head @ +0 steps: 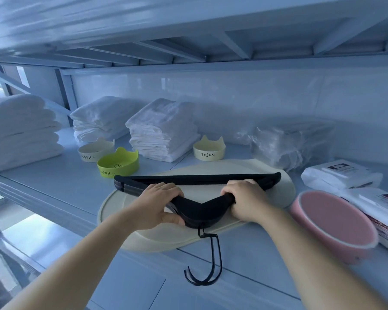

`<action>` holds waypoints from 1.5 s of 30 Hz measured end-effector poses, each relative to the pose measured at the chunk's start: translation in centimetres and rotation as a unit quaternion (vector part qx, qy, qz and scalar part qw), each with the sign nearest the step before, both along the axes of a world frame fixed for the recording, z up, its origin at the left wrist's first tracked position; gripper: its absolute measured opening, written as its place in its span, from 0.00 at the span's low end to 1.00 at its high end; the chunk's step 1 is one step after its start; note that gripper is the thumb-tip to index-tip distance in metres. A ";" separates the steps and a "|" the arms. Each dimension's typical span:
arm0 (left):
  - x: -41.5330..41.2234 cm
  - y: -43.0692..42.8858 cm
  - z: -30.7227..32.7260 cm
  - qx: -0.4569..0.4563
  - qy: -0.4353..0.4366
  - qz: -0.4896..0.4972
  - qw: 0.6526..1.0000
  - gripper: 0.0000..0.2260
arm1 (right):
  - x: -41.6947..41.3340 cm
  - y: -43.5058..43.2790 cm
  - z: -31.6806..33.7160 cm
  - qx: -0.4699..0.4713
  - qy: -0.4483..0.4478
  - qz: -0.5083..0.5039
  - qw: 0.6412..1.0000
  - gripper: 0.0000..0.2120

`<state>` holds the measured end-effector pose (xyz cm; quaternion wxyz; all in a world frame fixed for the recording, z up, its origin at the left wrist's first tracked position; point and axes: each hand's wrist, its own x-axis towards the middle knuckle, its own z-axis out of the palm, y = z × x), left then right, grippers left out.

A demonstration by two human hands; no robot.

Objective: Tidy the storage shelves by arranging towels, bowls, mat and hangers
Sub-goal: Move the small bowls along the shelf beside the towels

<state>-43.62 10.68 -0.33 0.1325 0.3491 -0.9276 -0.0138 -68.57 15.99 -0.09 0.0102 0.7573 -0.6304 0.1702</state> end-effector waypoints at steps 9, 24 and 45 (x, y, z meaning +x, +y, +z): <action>-0.4 1.4 0.1 0.032 0.014 0.018 0.999 0.31 | -0.1 0.7 0.3 -0.008 0.019 0.000 1.000 0.14; 0.8 4.6 -1.4 0.061 0.065 0.023 0.996 0.43 | -1.1 1.2 0.1 -0.023 0.019 -0.008 1.000 0.15; -2.1 4.3 0.3 -0.049 -0.055 0.017 0.997 0.36 | -1.2 1.6 0.0 -0.001 -0.011 -0.027 1.000 0.16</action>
